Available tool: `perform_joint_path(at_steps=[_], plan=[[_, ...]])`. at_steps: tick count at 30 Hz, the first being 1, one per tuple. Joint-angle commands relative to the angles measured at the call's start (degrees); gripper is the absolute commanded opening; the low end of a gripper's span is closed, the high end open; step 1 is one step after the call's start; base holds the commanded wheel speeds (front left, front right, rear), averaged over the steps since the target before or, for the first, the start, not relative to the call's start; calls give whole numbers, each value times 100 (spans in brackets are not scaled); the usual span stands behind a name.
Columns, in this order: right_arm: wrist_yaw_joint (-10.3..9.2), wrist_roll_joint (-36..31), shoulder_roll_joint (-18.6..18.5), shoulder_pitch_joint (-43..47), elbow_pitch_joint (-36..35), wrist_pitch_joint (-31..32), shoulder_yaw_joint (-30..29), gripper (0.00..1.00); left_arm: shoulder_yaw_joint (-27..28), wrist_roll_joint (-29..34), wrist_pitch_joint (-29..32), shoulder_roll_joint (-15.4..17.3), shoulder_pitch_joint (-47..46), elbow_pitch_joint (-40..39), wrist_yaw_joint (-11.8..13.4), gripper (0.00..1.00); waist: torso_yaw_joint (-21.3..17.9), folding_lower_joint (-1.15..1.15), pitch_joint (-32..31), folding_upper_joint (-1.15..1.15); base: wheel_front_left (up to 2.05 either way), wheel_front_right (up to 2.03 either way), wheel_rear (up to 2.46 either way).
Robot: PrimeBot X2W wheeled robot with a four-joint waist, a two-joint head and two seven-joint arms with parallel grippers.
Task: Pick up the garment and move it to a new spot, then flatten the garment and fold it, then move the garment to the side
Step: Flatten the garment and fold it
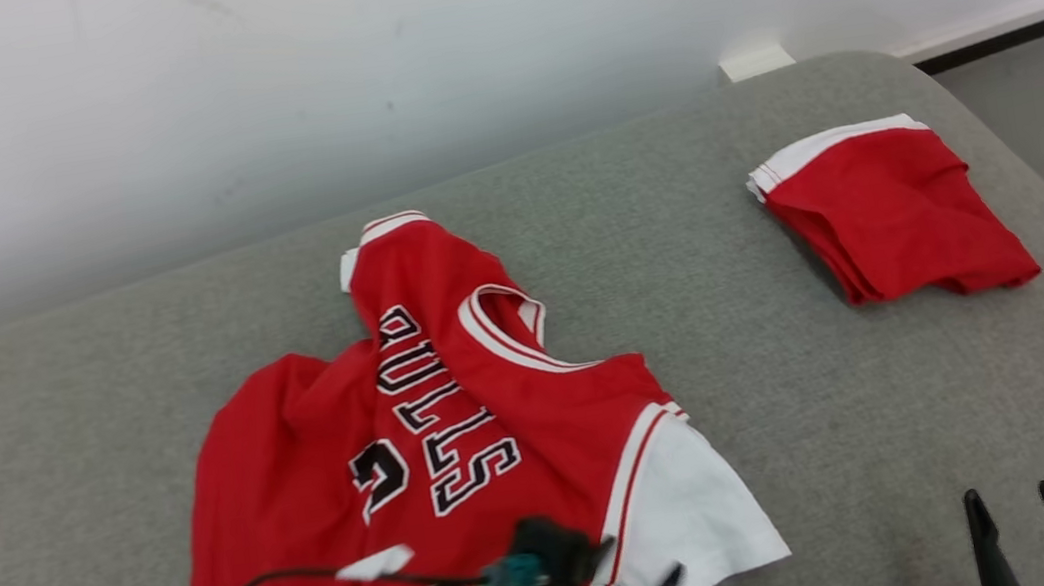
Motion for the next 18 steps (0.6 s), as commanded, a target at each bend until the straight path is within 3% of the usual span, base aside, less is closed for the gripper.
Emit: perform_joint_path(at_steps=[1, 11, 14, 18], plan=[[-17, -50, -15, 80, -71, 3, -117, 100, 128, 135, -247, 232, 221, -218, 273, 100, 168, 0, -115, 0, 0, 0, 0], [-17, -225, -12, 204, -372, 2, -504, 100, 1040, 426, -1656, 1131, 1206, -1394, 1520, 100, 943, 0, -401, 0, 0, 0, 0], [-17, -224, -15, 245, -359, 2, -573, 100, 1306, 420, -1869, 1254, 1507, -1447, 1697, 100, 1164, 0, -474, 0, 0, 0, 0], [-17, -212, -15, 294, -278, 3, -587, 100, 1651, 456, -1953, 1355, 1982, -1387, 1740, 100, 1357, 0, -566, 0, 0, 0, 0]])
